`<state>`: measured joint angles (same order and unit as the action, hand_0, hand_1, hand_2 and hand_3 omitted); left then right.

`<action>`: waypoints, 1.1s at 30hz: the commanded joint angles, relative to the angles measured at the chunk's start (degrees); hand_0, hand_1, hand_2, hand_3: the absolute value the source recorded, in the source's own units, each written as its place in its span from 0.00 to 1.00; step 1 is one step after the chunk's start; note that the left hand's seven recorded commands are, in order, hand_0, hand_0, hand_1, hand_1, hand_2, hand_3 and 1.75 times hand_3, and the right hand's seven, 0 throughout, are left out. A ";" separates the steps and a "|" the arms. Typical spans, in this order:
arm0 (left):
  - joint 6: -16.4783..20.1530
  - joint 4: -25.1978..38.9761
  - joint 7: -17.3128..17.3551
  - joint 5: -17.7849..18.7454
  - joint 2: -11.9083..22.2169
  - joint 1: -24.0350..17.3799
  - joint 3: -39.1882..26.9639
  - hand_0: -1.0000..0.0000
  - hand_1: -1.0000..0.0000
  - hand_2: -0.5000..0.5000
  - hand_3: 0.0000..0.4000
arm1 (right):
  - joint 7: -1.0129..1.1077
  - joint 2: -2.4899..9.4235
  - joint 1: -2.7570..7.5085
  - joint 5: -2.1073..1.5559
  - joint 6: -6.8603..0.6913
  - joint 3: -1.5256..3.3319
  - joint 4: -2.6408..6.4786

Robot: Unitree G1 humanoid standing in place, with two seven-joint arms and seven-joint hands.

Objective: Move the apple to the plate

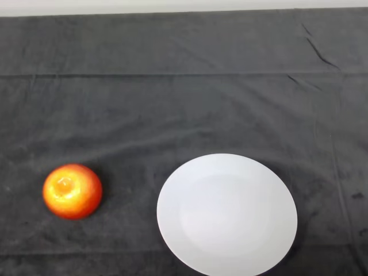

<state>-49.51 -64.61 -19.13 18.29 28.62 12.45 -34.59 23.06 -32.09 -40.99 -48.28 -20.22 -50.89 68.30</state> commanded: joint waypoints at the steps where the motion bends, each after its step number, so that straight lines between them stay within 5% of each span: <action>1: -1.61 -2.61 -0.60 -2.26 0.50 1.27 0.65 1.00 1.00 0.50 0.00 | 0.62 -1.33 -0.32 -0.79 0.40 -1.35 1.46; 17: 5.03 7.32 -3.52 -4.59 2.08 -0.88 2.82 1.00 1.00 0.50 0.00 | 0.60 -1.28 -0.29 -0.77 0.41 -1.34 1.36; 33: 21.87 39.43 -8.01 -8.44 -1.28 -7.75 9.05 1.00 1.00 0.50 0.00 | 0.42 -1.01 -0.11 -0.73 0.43 -1.25 0.83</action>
<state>-27.03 -25.13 -26.78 11.90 27.66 6.00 -25.52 23.07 -32.08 -41.00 -48.28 -20.21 -50.87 68.30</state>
